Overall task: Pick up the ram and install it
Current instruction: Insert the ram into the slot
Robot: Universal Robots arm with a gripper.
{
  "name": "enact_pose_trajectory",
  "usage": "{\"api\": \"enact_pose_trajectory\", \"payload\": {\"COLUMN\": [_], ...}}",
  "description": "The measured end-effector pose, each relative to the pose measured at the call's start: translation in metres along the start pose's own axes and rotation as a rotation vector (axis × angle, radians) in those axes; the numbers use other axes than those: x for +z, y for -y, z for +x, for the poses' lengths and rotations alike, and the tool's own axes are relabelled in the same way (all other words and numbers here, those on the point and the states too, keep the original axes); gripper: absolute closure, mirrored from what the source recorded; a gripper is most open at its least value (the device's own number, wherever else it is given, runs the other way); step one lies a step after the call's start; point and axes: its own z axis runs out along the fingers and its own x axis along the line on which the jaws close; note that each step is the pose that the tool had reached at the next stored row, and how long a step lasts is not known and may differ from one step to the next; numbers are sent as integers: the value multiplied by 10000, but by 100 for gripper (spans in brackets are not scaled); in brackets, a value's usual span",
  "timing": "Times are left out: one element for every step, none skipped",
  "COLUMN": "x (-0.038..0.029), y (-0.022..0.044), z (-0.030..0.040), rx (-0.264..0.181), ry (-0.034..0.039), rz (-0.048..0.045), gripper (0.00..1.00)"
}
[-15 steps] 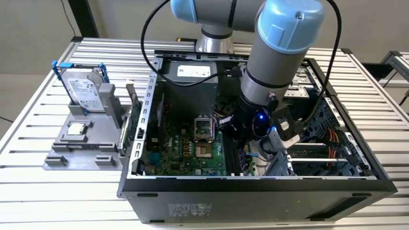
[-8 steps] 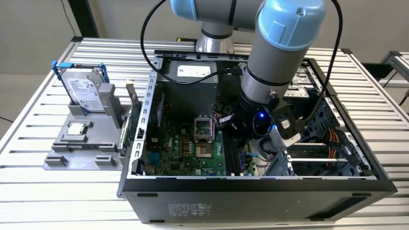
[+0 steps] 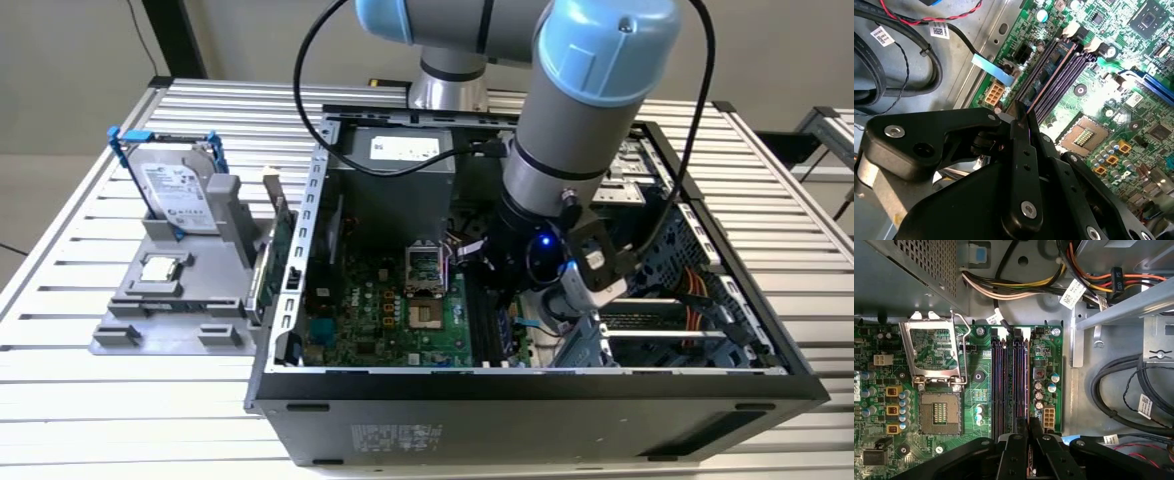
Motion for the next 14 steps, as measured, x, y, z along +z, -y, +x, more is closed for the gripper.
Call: {"api": "enact_pose_trajectory", "payload": {"x": [4,9,15,20,26,32,37,45,50,51,51,51,52,53], "y": [0,-1,-1,0,0,0,0,0,0,1,1,1,0,0], "z": [0,0,0,0,0,0,0,0,0,0,0,0,0,0], "rx": [19,39,63,94,120,141,152,158,163,167,167,168,167,168], "ry": [1,2,4,6,8,9,8,9,9,8,8,8,9,9], "rz": [-2,-4,-5,-3,-3,-4,-2,-3,-2,-1,0,0,-2,-3], "gripper": [100,100,100,100,100,100,100,100,100,100,100,100,100,100]}}
